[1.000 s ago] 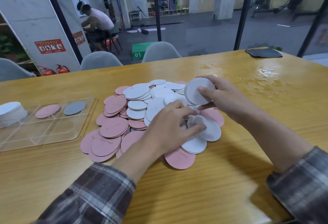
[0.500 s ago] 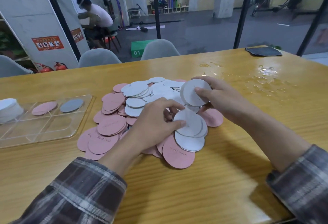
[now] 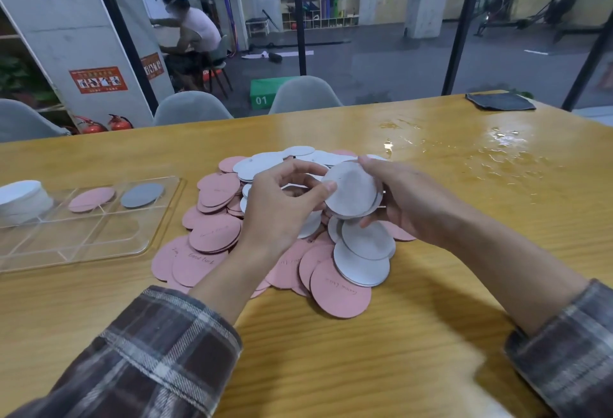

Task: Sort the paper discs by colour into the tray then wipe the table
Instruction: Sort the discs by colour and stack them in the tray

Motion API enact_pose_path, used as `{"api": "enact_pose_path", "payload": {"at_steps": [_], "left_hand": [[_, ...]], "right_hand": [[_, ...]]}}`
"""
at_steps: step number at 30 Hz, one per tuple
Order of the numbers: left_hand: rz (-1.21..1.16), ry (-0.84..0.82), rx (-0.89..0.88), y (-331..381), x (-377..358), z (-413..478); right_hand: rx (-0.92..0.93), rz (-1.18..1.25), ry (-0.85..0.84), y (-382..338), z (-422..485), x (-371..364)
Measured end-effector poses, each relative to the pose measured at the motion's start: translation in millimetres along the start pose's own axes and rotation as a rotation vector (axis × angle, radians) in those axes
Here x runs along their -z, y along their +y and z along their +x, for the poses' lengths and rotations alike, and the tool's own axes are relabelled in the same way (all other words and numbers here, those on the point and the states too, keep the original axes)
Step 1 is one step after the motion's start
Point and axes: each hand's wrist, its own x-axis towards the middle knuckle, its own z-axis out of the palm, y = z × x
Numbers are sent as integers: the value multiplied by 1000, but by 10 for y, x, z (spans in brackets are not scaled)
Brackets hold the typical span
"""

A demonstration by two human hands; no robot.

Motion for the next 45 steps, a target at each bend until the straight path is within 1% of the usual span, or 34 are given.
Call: {"api": "enact_pose_path", "payload": {"at_steps": [4,6,8,9,12,15,16,20,24,27,29,38,41,45], "left_hand": [[25,19,-17,18,-26,-28],[38,35,-7,12,-44,-25],[121,51,-11,-15,-50,-19],[206,32,-31,-37,-53,-21],[445,-127,-90,-73,-109,-105],[610,-223,-100,-102,-147,-146],[628,-241,-94,-101,-146,-142],[525,-285,-30,-56,-86,-110],[472,-339,49,-15,20,-31],[305,-361,123,45,107,13],[224,-332,160,93,140,27],[-99,-104,255,109,43,7],[-103,-79,253,99,0,-16],[39,-59,204,27,-26,-13]], "right_hand": [[55,-115,-70,60,-7,16],[64,-126,-54,69,0,30],[69,-103,-4,59,15,43],[72,-80,26,53,23,52],[88,-85,106,33,26,88],[95,-137,140,29,21,109],[95,-149,143,26,15,109],[82,-183,151,22,11,86],[83,-202,151,34,25,91],[68,-182,160,19,19,88],[58,-153,163,4,7,76],[-10,38,142,-10,5,-21],[-17,26,92,-6,4,-15],[8,-34,36,33,15,-5]]}}
